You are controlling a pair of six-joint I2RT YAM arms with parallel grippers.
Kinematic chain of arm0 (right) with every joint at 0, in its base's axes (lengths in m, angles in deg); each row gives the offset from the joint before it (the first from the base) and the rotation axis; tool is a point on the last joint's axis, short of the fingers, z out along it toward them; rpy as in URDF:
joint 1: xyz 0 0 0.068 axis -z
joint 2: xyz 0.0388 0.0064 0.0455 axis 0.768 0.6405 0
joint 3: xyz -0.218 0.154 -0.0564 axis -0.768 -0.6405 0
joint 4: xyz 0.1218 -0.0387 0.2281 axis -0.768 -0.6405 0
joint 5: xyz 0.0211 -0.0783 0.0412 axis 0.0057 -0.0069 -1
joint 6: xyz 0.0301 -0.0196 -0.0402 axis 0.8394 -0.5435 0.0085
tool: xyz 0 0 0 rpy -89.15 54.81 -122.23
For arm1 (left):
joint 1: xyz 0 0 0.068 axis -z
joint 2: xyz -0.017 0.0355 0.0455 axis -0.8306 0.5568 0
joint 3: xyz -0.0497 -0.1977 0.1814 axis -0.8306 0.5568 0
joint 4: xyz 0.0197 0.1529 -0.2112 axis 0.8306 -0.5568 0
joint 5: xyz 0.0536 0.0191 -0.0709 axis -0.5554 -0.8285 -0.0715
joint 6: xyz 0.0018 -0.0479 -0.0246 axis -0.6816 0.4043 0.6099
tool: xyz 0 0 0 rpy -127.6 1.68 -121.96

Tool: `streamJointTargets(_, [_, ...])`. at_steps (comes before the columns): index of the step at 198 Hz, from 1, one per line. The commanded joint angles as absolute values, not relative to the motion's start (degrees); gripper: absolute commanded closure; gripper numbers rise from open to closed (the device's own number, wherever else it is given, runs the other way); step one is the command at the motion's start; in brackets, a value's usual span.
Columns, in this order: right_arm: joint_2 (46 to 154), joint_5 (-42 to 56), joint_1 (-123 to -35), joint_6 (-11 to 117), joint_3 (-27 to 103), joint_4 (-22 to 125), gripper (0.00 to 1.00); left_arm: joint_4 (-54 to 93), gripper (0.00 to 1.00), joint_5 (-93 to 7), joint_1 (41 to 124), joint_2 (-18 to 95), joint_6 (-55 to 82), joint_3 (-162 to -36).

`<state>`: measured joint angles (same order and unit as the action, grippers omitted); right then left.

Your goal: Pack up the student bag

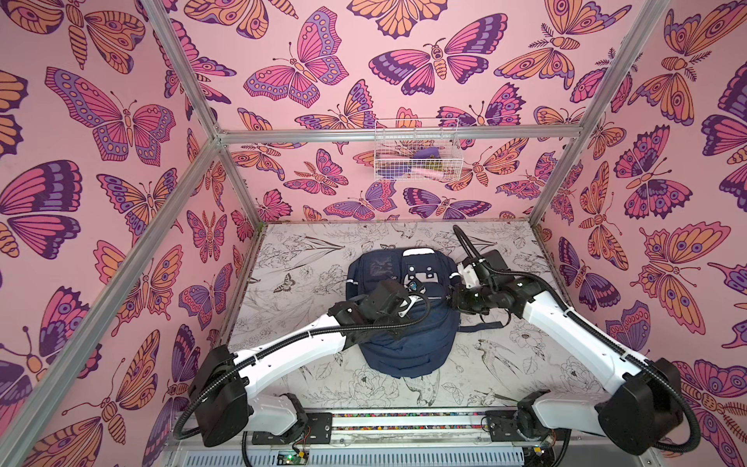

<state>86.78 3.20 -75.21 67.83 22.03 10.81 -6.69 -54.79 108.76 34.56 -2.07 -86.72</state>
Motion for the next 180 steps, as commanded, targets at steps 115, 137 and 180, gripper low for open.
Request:
streamJointTargets(115, [97.81,21.13,-66.68,67.95,25.11,10.54,0.97,-21.64,1.00,-62.11,106.96,34.51,0.52,-86.52])
streamJointTargets(137, [96.41,18.38,-66.93,67.49,25.10,10.36,0.78,-21.73,1.00,-62.41,106.62,35.09,1.34,-86.80])
streamJointTargets(180, [89.62,15.81,-68.60,66.57,28.53,3.44,0.41,-21.78,0.92,-58.45,106.41,36.72,4.65,-89.00])
